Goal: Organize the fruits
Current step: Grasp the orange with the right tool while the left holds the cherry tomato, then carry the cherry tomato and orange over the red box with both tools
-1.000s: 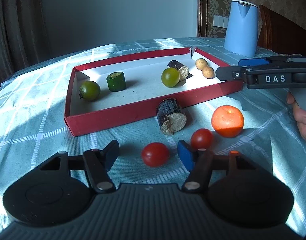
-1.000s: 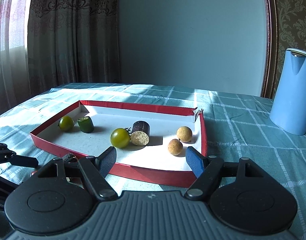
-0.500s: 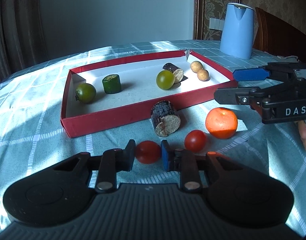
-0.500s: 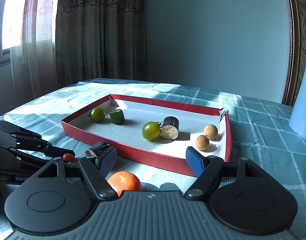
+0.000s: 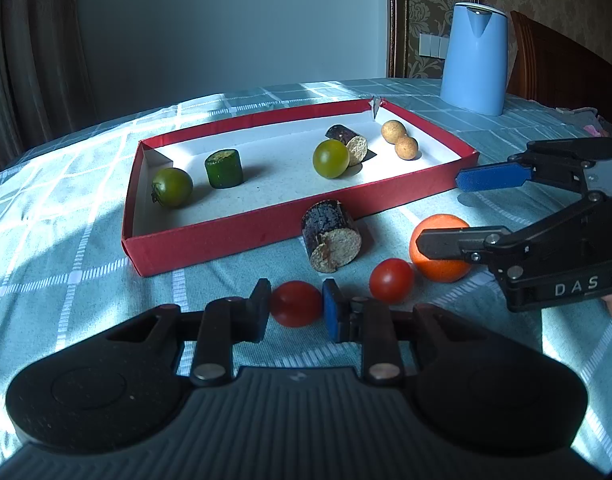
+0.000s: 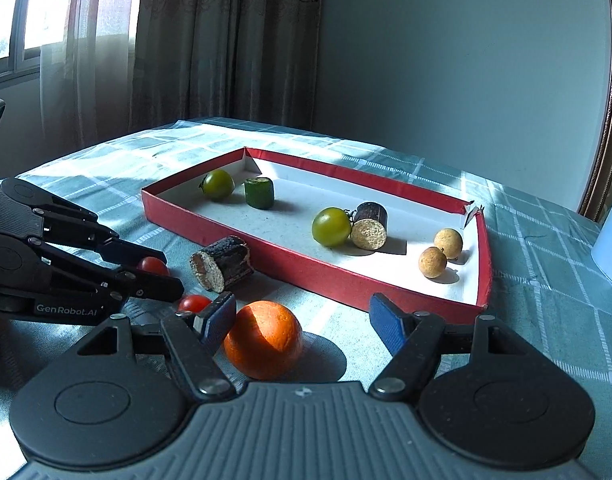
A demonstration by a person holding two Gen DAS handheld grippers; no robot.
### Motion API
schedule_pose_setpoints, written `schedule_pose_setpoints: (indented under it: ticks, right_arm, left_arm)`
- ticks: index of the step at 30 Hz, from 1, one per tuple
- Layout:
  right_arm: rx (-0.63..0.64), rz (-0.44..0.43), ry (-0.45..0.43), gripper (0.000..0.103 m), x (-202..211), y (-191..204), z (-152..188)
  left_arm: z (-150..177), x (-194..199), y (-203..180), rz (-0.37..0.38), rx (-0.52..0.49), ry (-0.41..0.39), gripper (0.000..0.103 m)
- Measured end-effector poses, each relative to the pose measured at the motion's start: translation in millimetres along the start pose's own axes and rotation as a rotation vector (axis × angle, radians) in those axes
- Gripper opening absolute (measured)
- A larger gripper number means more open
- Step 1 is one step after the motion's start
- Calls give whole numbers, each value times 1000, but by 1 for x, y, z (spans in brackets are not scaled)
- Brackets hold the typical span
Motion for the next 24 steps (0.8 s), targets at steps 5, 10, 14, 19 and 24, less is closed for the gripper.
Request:
schedule_pose_setpoints:
  ticks: [5, 10, 14, 19, 24]
  right_arm:
    - [6, -27, 16, 74, 0, 5, 1]
    - [-9, -34, 28, 72, 0, 5, 1]
    - [-66, -60, 65, 56, -6, 5, 4]
    - [-80, -90, 61, 40, -4, 5, 2]
    - [-52, -68, 48, 39, -1, 10, 2]
  left_arm:
    - [0, 0, 0, 0, -1, 0, 26]
    - [0, 0, 0, -1, -2, 0, 26]
    - [0, 0, 0, -1, -2, 0, 26]
    - [0, 0, 1, -2, -3, -1, 26]
    - [0, 1, 0, -6, -4, -3, 27]
Point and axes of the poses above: each gripper's, at about its wrist camera, not at the fingertips, and x roughly against the way its jaws point, y to its left, z to its underside, the point moved 5 cm from there along -x, roughly the way its jaws point, and after that the axes turned 10 degrees about -y, right-handed, at the moved point
